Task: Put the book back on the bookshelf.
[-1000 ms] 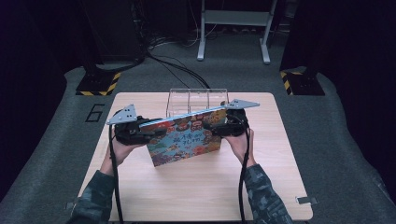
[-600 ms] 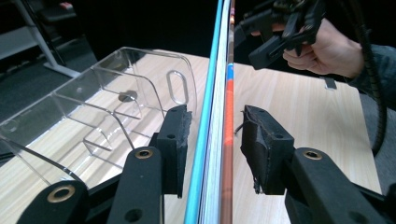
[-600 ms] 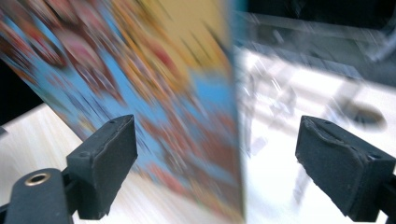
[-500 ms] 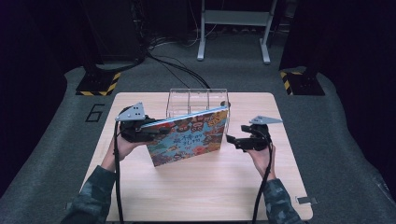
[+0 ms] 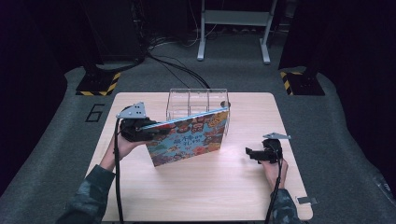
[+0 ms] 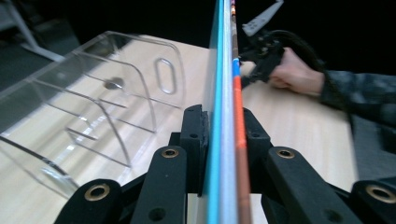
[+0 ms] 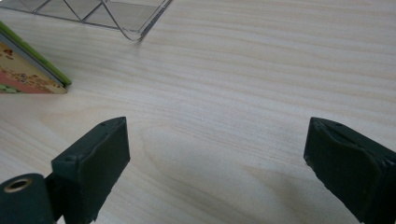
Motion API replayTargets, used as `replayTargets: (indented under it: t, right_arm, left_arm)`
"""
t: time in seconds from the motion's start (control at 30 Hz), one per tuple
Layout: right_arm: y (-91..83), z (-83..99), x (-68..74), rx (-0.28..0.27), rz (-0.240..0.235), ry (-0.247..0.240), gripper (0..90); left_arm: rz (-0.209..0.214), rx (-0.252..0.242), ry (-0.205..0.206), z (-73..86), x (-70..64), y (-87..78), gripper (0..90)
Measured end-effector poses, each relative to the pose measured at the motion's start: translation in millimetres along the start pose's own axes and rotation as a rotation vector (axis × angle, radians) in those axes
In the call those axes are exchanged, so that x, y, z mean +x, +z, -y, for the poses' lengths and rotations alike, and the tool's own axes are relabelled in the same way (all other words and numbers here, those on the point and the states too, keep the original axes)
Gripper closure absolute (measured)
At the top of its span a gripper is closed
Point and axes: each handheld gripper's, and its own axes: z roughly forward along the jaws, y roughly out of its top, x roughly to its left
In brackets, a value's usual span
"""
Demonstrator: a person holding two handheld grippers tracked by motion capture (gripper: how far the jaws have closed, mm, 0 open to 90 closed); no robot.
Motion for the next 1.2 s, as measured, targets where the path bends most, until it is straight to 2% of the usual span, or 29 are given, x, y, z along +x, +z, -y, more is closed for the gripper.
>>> replayTargets:
  t: [0.1,0.13,0.2,0.23,0.3,0.37,0.47,0.53,0.63,0.67,0.7,0.77,0.83,0.93,1.03,1.07,1.1,1.2]
  right_arm:
    - [4.2,4.9,-7.1,-0.010,-0.027,0.040,6.6]
    - [5.3,7.6,-10.2,-0.011,-0.039,0.067,6.8]
    - [3.6,7.5,-12.5,-0.029,-0.049,0.079,8.2]
    - [2.6,8.1,-13.6,-0.041,-0.065,0.088,8.6]
    - [3.8,8.8,-15.6,-0.032,-0.077,0.101,8.7]
    - [4.4,8.8,-15.4,-0.032,-0.082,0.090,9.3]
    - [4.7,8.7,-14.1,-0.028,-0.088,0.082,9.7]
    - [4.2,9.0,-13.6,-0.026,-0.088,0.091,10.2]
    - [4.1,9.2,-14.0,-0.027,-0.091,0.088,10.5]
    - [4.1,9.1,-14.0,-0.025,-0.094,0.087,10.5]
    - [4.0,9.2,-14.1,-0.025,-0.094,0.088,10.7]
    - [3.9,9.4,-14.3,-0.027,-0.095,0.090,11.0]
    - [3.8,9.6,-14.3,-0.031,-0.098,0.097,11.7]
    - [3.8,9.6,-14.3,-0.031,-0.100,0.097,11.9]
    - [3.7,9.7,-14.5,-0.032,-0.100,0.098,12.9]
    - [3.6,9.7,-14.6,-0.032,-0.100,0.098,12.9]
    - [3.6,9.7,-14.7,-0.033,-0.100,0.098,13.1]
    - [3.6,9.7,-14.9,-0.033,-0.101,0.099,13.4]
  left_arm:
    - [-0.018,0.009,0.030,-0.6,-3.3,0.5,76.5]
    - [-0.022,0.012,0.040,-0.8,-3.3,0.1,76.9]
    - [-0.046,-0.003,0.088,0.9,-4.1,0.4,77.7]
    - [-0.050,-0.009,0.094,1.8,-3.4,0.4,77.9]
    - [-0.055,-0.013,0.086,2.4,-3.0,0.7,77.9]
    - [-0.038,0.007,0.055,0.3,-2.2,0.9,77.6]
    - [-0.036,0.052,0.045,-1.3,-2.8,3.1,76.0]
    - [-0.044,0.045,0.028,-0.9,-2.6,2.9,75.7]
    - [-0.043,0.032,0.023,-0.5,-0.4,2.6,75.3]
    - [-0.056,0.029,0.022,-0.3,0.4,2.6,74.7]
    - [-0.053,0.022,-0.003,-0.1,1.2,2.8,73.4]
    - [-0.048,0.024,-0.007,-0.3,2.7,2.4,72.7]
    - [-0.042,0.016,-0.003,0.2,2.3,2.8,72.9]
    - [-0.044,0.012,0.030,0.9,0.1,2.5,75.1]
    - [-0.053,-0.041,0.064,4.1,-1.4,2.7,76.8]
    - [-0.058,-0.048,0.062,4.5,-2.2,2.8,77.0]
    - [-0.066,-0.060,0.081,5.3,-3.3,3.1,77.3]
    - [-0.078,-0.067,0.081,5.8,-5.2,3.1,78.3]
